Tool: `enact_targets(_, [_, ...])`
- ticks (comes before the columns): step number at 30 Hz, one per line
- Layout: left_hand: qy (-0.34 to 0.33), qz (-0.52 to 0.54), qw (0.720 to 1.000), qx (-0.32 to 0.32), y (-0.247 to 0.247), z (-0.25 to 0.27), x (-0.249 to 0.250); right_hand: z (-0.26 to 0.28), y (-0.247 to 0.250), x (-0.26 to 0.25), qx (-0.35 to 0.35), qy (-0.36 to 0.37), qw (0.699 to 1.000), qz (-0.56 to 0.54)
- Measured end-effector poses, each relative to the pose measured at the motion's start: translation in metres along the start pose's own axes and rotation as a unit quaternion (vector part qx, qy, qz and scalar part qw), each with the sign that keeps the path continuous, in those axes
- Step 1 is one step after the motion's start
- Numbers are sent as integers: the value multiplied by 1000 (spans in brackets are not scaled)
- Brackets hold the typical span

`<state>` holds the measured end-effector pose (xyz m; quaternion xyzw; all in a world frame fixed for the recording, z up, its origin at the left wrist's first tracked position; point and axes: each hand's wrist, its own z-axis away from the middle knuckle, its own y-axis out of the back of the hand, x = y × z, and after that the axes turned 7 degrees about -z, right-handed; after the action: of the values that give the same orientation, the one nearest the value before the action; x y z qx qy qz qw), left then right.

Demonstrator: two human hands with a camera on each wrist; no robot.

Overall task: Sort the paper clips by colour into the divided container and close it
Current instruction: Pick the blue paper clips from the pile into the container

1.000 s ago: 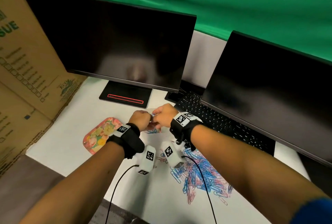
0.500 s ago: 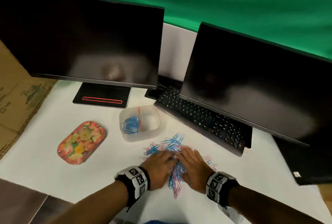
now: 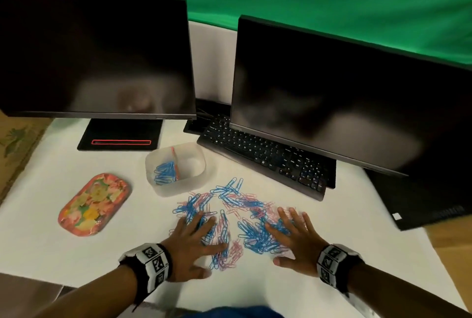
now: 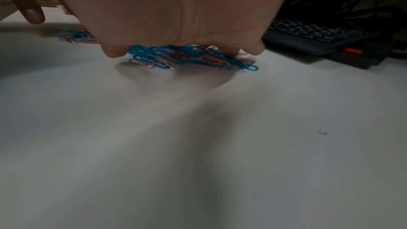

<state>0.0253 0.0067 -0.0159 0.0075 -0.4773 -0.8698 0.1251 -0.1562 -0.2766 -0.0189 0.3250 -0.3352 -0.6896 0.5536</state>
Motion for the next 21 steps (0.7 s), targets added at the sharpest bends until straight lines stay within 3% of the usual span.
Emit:
enact_targets(2, [5,15,1000,27,-4,4,4,2,4,0,73,34,997,-21])
enact_targets(5, [51,49,989,129,2,0,8,-6,19,-16,133,72,984,-96])
enact_targets(7, [118,108,962,219,9,-10,6,-19,28,-33,177,73,973,-132])
enact_targets(8, [162,151,947,232,16,-14,6,-26,32,-42,196,73,967,-144])
enact_targets(10, [243,207,923,215,27,-22,5,-38,41,-59,196,63,966,-157])
enact_targets(12, [283,190,925,166,31,-27,4,-48,46,-72,165,36,976,-134])
enact_targets(16, [288,169,937,100,31,-33,5,-60,44,-80,104,-5,988,-110])
enact_targets(21, [294,192,930,110,28,-37,1,-57,39,-67,126,-17,972,-195])
